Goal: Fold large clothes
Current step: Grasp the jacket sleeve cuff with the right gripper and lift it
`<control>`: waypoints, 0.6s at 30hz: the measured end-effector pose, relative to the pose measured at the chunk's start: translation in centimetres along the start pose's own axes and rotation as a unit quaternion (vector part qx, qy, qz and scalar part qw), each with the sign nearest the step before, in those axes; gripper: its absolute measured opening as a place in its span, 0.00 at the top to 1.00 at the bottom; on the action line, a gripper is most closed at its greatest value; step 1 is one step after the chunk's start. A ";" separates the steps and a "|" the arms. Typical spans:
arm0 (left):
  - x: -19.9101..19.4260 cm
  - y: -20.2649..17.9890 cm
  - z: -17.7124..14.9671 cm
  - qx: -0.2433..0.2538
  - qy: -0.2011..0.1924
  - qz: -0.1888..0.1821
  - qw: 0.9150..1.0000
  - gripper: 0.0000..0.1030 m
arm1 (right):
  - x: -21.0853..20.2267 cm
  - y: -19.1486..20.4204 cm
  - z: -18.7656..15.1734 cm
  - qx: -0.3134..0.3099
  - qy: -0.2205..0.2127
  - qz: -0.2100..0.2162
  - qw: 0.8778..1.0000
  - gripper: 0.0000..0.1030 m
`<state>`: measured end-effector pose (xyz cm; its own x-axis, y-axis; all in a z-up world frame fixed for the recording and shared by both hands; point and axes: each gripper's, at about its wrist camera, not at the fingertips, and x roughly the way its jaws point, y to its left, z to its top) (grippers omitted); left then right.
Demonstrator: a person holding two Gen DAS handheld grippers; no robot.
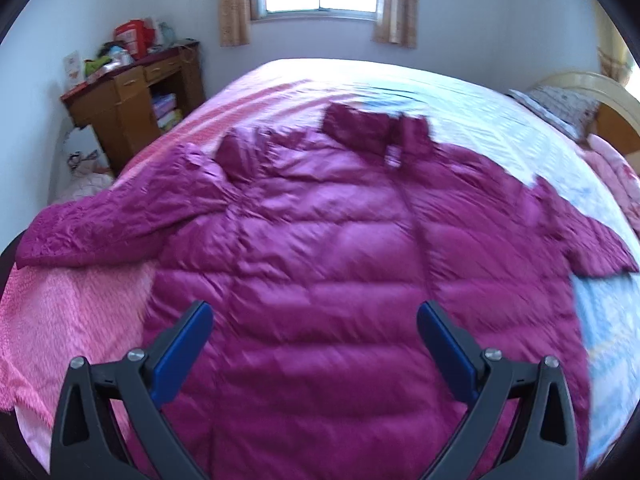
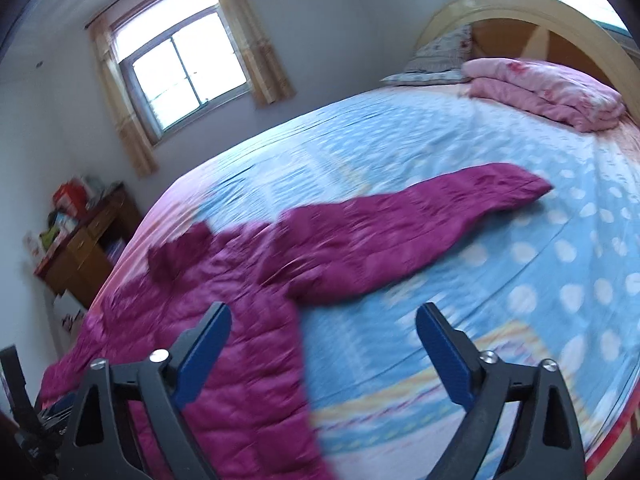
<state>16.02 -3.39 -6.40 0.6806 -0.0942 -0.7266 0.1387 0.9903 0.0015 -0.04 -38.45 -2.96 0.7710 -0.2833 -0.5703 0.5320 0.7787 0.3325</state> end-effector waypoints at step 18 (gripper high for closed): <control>6.3 2.6 -0.5 -0.030 -0.001 0.038 0.999 0.00 | 12.8 -19.0 10.2 0.288 0.013 -0.056 0.956 0.20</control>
<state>20.34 -1.41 -11.32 0.6894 -0.0187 -0.7242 0.0437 0.9989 0.0159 3.27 -62.56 -8.89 0.6929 -0.3270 -0.6427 0.7210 0.3039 0.6227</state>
